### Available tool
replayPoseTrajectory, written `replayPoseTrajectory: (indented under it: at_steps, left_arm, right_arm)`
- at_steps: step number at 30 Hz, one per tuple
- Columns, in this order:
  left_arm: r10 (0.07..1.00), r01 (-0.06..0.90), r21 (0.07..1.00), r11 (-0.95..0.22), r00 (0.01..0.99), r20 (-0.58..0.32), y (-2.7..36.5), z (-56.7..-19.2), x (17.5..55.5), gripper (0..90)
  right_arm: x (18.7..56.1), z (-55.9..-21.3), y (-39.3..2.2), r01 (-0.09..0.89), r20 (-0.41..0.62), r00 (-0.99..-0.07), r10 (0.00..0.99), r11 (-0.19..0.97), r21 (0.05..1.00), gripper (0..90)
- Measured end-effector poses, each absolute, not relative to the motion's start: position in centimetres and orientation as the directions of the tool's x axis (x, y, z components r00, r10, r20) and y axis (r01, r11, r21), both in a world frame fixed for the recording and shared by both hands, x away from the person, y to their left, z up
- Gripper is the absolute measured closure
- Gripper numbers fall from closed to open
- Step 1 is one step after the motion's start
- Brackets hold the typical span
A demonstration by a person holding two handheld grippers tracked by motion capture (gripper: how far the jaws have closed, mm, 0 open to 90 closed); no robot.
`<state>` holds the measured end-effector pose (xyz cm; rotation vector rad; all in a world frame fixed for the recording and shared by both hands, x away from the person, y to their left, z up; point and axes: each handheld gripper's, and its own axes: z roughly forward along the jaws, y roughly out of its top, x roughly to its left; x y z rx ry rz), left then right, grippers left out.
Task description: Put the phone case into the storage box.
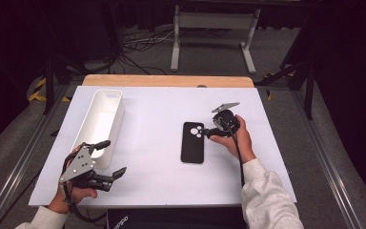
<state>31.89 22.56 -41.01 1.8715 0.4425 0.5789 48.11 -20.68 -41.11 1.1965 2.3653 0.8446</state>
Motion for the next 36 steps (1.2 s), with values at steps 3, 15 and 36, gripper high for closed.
replayPoseTrajectory:
  at_steps: [3, 15, 36]
  left_arm:
    - [0.549, 0.032, 0.933, -0.359, 0.815, 0.183, 22.5, -41.0, 31.9, 5.2]
    - [0.542, 0.036, 0.931, -0.363, 0.821, 0.179, 22.4, -41.2, 31.9, 5.1]
    - [0.528, 0.035, 0.924, -0.382, 0.828, 0.187, 22.3, -41.3, 31.9, 5.1]
  right_arm:
    - [49.2, -41.1, -20.6, 0.631, -0.021, -0.556, 0.831, 0.439, 0.640, 21.2]
    - [52.2, -41.7, -19.4, 0.733, 0.054, -0.526, 0.849, 0.420, 0.534, 43.5]
    - [53.9, -42.8, -17.8, 0.776, 0.056, -0.508, 0.859, 0.429, 0.463, 63.8]
